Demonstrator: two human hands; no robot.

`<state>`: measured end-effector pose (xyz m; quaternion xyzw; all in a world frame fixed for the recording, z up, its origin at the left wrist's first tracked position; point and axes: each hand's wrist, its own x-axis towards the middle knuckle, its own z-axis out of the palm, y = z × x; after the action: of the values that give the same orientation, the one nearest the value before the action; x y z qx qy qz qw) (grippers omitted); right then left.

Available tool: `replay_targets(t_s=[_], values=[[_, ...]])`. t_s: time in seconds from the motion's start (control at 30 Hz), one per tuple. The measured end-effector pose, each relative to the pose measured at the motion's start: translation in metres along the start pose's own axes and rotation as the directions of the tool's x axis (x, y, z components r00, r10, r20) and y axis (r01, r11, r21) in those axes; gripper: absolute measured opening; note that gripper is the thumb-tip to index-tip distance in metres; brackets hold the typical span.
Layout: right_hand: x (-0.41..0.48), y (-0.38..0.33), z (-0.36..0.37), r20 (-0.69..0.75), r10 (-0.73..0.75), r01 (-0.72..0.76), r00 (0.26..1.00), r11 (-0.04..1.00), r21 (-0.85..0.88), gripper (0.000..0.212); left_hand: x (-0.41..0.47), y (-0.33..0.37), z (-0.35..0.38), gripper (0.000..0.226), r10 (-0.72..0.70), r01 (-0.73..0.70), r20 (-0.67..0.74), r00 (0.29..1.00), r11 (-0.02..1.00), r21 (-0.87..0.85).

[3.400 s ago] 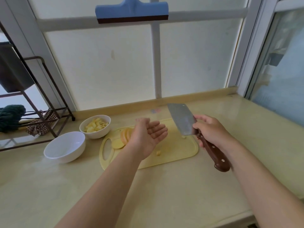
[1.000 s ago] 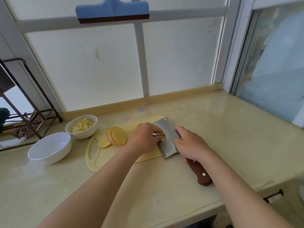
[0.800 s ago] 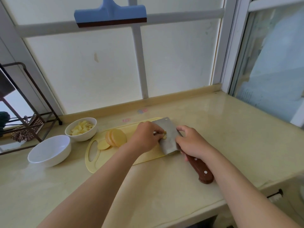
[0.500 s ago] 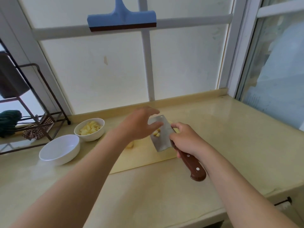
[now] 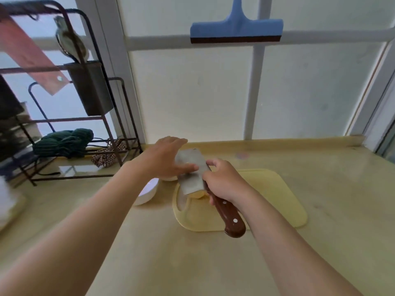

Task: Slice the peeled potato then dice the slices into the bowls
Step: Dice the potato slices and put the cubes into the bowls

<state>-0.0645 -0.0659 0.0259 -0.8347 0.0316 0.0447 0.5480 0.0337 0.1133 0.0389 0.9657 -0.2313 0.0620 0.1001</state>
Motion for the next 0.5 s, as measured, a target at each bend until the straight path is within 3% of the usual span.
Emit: replay_targets(t_s=[0.1,0.3,0.5], values=[[0.008,-0.010,0.010,0.014,-0.016,0.017,1.000,1.000,-0.023,0.030,0.004,-0.019,0.002,0.118,-0.026,0.026,-0.017,1.000,0.999,-0.022],[0.022,-0.013,0.019,0.018,-0.007,0.009,1.000,0.997,-0.073,0.033,0.016,-0.041,0.013,0.095,-0.071,0.071,-0.017,0.997,0.997,-0.019],[0.031,-0.008,0.017,0.003,0.017,-0.016,1.000,0.995,-0.098,0.033,0.031,-0.055,0.020,0.088,-0.127,0.126,-0.012,0.992,0.991,-0.033]])
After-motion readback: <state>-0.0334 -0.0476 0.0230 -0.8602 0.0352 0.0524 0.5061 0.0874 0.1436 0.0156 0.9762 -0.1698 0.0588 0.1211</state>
